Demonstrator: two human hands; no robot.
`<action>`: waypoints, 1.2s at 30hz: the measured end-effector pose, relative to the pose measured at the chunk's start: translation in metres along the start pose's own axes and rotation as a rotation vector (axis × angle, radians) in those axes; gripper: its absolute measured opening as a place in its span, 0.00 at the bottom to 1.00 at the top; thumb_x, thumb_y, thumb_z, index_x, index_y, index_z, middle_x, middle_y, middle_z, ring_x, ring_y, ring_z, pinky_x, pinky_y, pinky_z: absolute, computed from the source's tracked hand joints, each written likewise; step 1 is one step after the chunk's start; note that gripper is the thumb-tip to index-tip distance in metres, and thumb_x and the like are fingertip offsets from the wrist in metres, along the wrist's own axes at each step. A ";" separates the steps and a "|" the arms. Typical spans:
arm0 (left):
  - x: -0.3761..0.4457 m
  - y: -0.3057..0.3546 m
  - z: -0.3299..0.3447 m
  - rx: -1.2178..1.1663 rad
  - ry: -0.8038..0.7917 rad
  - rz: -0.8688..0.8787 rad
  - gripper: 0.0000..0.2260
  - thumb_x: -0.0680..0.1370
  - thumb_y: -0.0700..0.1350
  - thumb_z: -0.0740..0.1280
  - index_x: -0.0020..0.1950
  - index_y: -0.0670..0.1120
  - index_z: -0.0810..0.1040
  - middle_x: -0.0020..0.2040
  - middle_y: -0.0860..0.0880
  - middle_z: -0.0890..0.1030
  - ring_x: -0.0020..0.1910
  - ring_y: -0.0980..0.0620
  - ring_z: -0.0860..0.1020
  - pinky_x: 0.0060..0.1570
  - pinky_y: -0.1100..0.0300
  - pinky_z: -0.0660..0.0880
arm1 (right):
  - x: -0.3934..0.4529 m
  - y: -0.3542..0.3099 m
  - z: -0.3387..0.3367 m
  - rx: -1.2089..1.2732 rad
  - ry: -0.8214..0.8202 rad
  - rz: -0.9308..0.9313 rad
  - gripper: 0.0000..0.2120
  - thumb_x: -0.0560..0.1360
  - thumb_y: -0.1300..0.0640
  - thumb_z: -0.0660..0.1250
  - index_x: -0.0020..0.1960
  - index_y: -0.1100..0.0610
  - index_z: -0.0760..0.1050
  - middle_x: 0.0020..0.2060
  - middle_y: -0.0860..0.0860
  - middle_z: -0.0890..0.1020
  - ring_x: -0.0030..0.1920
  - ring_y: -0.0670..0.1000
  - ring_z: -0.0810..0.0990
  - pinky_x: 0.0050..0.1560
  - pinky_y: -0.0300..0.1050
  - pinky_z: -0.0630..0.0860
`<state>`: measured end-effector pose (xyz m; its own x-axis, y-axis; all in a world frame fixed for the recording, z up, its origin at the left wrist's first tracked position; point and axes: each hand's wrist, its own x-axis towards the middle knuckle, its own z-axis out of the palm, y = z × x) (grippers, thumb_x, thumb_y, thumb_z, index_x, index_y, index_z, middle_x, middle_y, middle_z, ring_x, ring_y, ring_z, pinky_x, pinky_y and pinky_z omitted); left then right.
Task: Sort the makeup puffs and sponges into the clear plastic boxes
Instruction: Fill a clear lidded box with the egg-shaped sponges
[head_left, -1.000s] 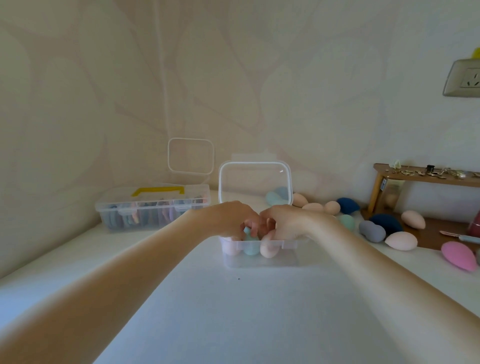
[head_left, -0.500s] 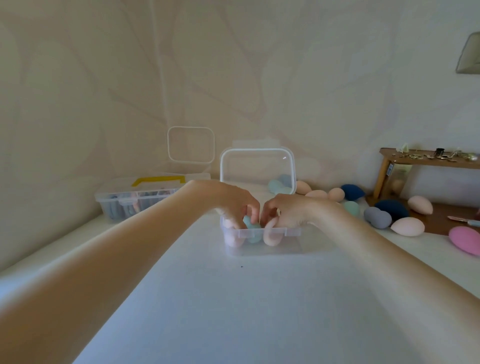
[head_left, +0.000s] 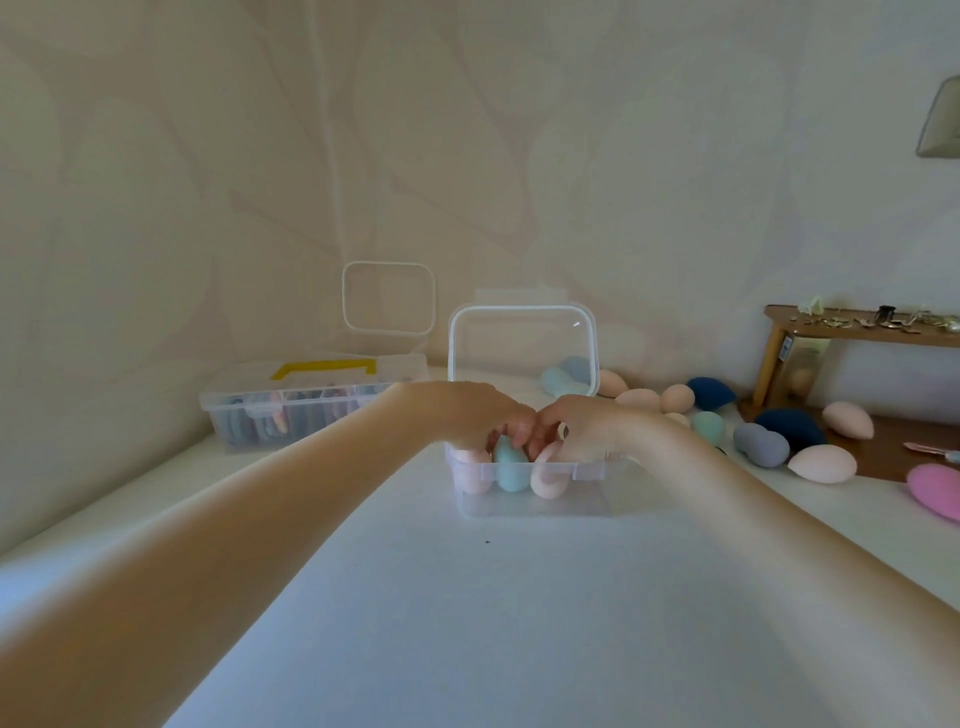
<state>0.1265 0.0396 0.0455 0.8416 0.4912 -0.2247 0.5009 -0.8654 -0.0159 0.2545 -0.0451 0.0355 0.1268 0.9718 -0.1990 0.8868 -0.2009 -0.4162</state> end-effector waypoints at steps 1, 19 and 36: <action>0.000 -0.002 0.004 0.018 0.054 0.003 0.12 0.77 0.40 0.60 0.59 0.52 0.71 0.41 0.54 0.70 0.44 0.49 0.71 0.39 0.63 0.67 | 0.001 0.001 0.000 0.004 0.004 0.008 0.06 0.73 0.61 0.68 0.49 0.55 0.77 0.36 0.45 0.73 0.35 0.43 0.71 0.32 0.33 0.68; -0.009 0.021 0.013 -0.352 0.124 0.021 0.11 0.79 0.45 0.60 0.59 0.51 0.77 0.60 0.50 0.78 0.57 0.51 0.75 0.60 0.61 0.68 | 0.004 0.008 -0.001 0.100 0.045 -0.036 0.07 0.71 0.61 0.70 0.40 0.50 0.75 0.40 0.47 0.78 0.46 0.50 0.77 0.46 0.39 0.73; 0.001 0.026 0.008 -0.372 -0.010 -0.005 0.16 0.79 0.47 0.55 0.64 0.61 0.71 0.51 0.56 0.72 0.55 0.52 0.71 0.63 0.54 0.68 | -0.017 0.080 -0.010 -0.191 0.348 0.586 0.17 0.72 0.66 0.65 0.61 0.63 0.71 0.41 0.55 0.74 0.35 0.51 0.72 0.28 0.40 0.64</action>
<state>0.1387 0.0173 0.0368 0.8381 0.4924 -0.2348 0.5454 -0.7672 0.3375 0.3280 -0.0767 0.0143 0.7137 0.6996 -0.0343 0.6873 -0.7089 -0.1582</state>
